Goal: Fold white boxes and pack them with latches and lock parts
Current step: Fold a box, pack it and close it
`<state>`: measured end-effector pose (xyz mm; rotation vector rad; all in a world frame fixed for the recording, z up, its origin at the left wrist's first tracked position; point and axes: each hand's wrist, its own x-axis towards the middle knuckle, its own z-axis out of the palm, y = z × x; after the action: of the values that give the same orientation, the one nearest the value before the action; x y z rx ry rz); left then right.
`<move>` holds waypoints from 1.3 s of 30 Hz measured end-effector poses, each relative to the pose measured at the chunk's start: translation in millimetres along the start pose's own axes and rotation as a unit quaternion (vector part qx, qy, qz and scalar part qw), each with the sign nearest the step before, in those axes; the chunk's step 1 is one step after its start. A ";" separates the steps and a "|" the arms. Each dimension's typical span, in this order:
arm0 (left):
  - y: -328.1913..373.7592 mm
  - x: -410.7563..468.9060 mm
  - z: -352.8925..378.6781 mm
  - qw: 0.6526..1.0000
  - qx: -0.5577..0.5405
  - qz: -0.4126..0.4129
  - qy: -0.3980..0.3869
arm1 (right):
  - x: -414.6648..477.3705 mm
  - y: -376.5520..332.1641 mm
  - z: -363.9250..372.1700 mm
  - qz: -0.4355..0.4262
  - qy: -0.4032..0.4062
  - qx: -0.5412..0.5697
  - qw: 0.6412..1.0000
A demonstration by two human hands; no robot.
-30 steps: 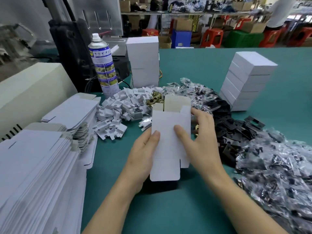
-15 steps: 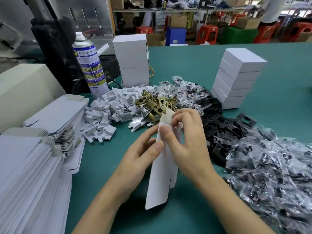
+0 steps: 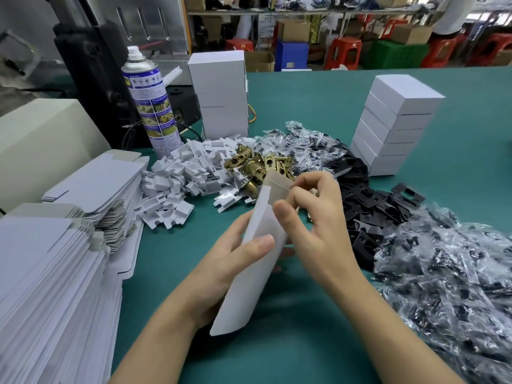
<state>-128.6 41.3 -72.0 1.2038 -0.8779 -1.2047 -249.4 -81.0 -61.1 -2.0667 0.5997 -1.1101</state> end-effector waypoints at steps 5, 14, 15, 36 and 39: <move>3.4 -1.7 -11.4 0.995 -0.021 -0.018 0.099 | 2.8 7.3 -0.4 0.042 -0.020 0.040 0.998; 1.0 4.8 -9.9 0.976 -0.086 0.036 0.194 | -0.9 6.0 6.7 0.226 -0.110 0.222 0.942; -0.2 4.6 -10.5 0.981 -0.085 0.036 0.168 | -1.1 7.0 5.6 0.235 -0.096 0.215 0.943; -16.5 11.3 -15.2 0.969 0.047 0.059 0.233 | -2.5 18.0 4.0 0.274 0.000 0.251 0.928; -11.5 10.2 -16.0 0.966 0.058 0.082 0.240 | -1.5 14.1 6.7 0.230 -0.011 0.257 0.939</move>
<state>-113.6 35.3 -87.3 1.4094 -0.6706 -0.6891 -245.5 -86.7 -75.2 -1.3948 0.6559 -0.8516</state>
